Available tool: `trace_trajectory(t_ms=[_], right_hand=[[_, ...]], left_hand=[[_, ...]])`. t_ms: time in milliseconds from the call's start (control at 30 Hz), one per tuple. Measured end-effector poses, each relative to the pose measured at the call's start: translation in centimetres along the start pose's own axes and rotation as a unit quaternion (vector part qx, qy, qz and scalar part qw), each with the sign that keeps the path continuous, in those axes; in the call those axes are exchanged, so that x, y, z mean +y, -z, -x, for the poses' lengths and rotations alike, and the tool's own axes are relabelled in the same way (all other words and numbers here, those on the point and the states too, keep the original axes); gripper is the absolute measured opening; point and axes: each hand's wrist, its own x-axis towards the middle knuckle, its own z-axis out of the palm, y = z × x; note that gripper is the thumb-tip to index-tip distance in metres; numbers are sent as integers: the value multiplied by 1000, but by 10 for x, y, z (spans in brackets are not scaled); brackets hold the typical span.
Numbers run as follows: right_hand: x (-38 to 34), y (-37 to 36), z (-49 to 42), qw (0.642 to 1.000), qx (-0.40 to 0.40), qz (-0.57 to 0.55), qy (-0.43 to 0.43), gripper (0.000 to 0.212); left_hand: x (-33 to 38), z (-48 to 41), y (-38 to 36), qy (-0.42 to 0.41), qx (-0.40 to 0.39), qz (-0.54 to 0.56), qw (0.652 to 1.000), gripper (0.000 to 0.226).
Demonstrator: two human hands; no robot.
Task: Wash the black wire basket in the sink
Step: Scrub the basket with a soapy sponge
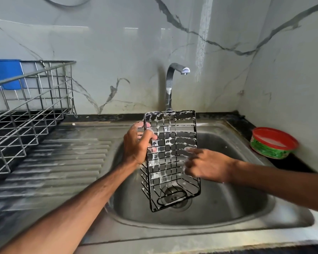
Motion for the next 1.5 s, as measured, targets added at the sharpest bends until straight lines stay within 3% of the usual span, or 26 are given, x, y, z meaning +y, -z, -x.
trace_trajectory(t_ms=[67,233,333,467,700,833,933,1133,1233,1367,1500], right_hand=[[-4,0,-16,999,-29,44,-2,27],[-20,9,-45,996,-88,-25,1,19],[-33,0,-39,997,-76,-13,7,15],[-41,-25,-15,998,-55,-24,6,20],[-41,-10,-9,996,-46,-76,24,29],[-46,-2,-26,985,-88,-146,38,14],[-39,1,-33,991,-87,-100,36,11],[-3,36,-48,994,-81,-65,-27,14],[-22,36,-44,991,-105,-72,-34,14],[-45,30,-40,975,-62,-177,-120,13],[-54,18,-49,929,-55,-296,-216,25]], left_hand=[[1,1,-2,24,-6,25,999,69],[-3,2,0,-2,-10,-64,998,67],[-6,0,4,-29,-20,-129,991,55],[-7,-3,6,-68,-4,-191,979,58],[-13,-1,-1,-32,-34,-227,973,52],[-15,-4,1,21,-18,-149,988,52],[-16,-6,1,31,-3,-131,991,49],[-5,-3,2,24,20,-49,998,68],[-2,-2,3,36,0,-20,999,79],[2,2,0,53,-52,-15,997,73],[4,6,-11,55,-57,5,997,71]])
